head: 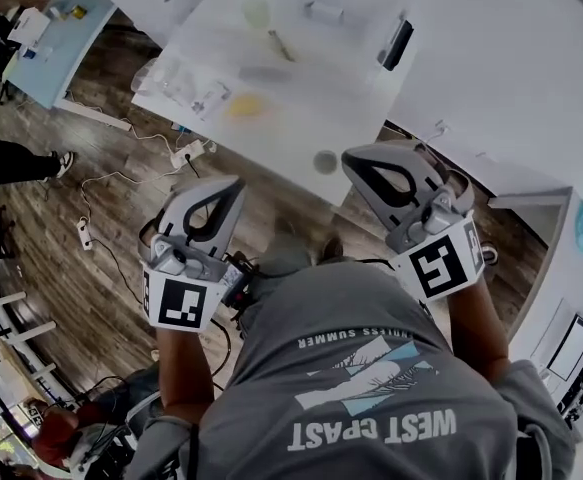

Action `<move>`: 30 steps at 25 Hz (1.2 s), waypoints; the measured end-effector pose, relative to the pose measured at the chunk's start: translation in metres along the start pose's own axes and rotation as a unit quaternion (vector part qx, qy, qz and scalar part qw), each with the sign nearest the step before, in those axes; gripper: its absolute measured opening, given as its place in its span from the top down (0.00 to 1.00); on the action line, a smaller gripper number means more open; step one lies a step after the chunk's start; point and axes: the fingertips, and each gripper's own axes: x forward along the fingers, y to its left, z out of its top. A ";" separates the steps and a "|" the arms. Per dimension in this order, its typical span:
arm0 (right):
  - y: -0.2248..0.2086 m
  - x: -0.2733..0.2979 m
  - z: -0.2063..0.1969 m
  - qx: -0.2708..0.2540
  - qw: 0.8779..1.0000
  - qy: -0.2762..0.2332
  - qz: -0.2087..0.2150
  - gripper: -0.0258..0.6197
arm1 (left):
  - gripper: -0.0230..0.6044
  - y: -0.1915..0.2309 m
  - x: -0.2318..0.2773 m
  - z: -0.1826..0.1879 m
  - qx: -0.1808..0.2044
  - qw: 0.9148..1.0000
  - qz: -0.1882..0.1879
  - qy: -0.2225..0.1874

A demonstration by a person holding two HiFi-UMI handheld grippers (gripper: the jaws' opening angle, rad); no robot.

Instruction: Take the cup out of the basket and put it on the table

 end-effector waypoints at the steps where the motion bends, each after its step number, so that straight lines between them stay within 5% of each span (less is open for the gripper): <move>1: -0.004 0.004 -0.001 -0.001 1.000 0.000 0.000 0.94 | 0.95 0.004 0.004 -0.002 0.000 1.000 0.001 -0.002; 24: -0.084 0.086 -0.005 -0.017 0.998 0.047 -0.026 0.94 | 0.95 0.099 0.069 -0.050 -0.011 0.996 -0.022 -0.086; 30: -0.122 0.091 -0.011 -0.015 1.000 0.018 -0.019 0.94 | 0.95 0.096 0.074 -0.038 -0.011 0.998 -0.006 -0.058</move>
